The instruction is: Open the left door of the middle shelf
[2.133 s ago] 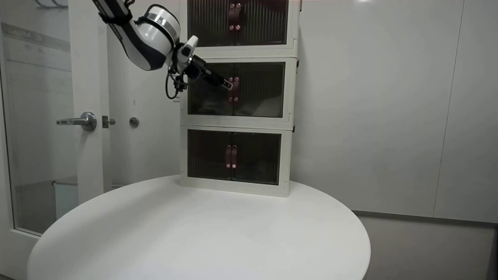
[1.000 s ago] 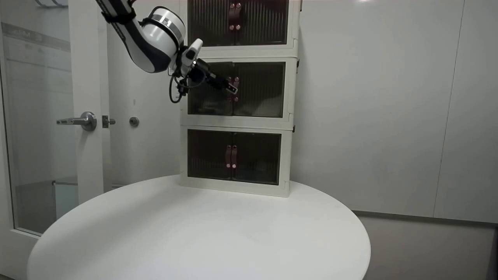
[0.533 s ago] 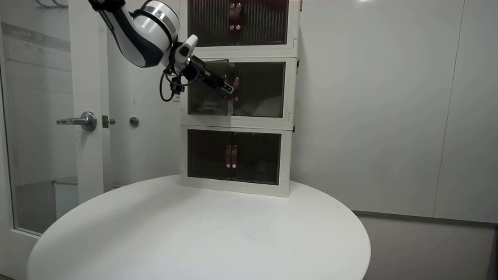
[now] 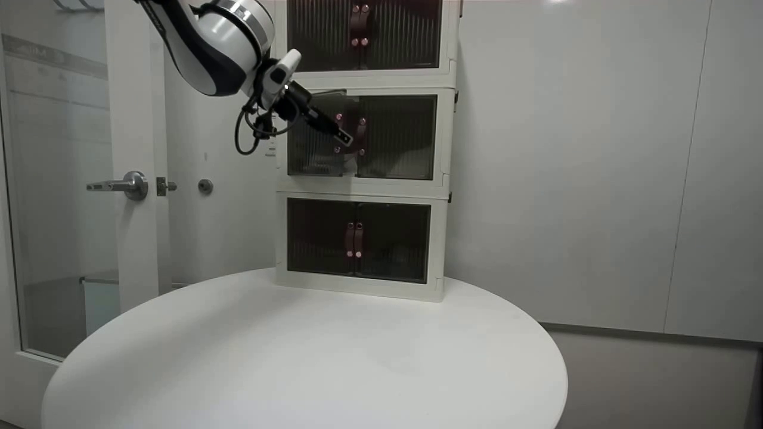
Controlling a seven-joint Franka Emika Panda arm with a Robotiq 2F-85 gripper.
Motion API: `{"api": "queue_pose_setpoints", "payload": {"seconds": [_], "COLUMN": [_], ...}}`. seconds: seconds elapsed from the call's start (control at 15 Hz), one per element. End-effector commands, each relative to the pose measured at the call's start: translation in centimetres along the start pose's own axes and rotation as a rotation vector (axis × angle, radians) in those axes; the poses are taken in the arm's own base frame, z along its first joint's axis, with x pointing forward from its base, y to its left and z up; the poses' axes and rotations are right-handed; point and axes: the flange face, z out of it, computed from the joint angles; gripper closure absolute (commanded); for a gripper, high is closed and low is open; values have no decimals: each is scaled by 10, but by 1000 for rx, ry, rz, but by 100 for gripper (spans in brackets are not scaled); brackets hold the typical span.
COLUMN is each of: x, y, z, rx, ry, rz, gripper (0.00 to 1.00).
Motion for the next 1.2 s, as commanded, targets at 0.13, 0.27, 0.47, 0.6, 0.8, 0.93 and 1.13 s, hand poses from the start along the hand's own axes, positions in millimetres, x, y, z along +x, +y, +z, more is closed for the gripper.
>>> {"api": "queue_pose_setpoints", "payload": {"seconds": [0.13,0.27,0.47,0.6,0.8,0.93,1.13], "x": [-3,-3,-11,-17,-26,-27,2], "y": [5,4,2,3,14,20,25], "z": [-16,-26,-45,-60,-98,-127,-167], "rx": [60,92,148,195,209,203,146], "ry": [-76,-109,-193,-279,-380,-425,-417], "rz": [56,58,35,-23,-145,-243,-407], "gripper": [0,0,0,0,0,0,0]}}
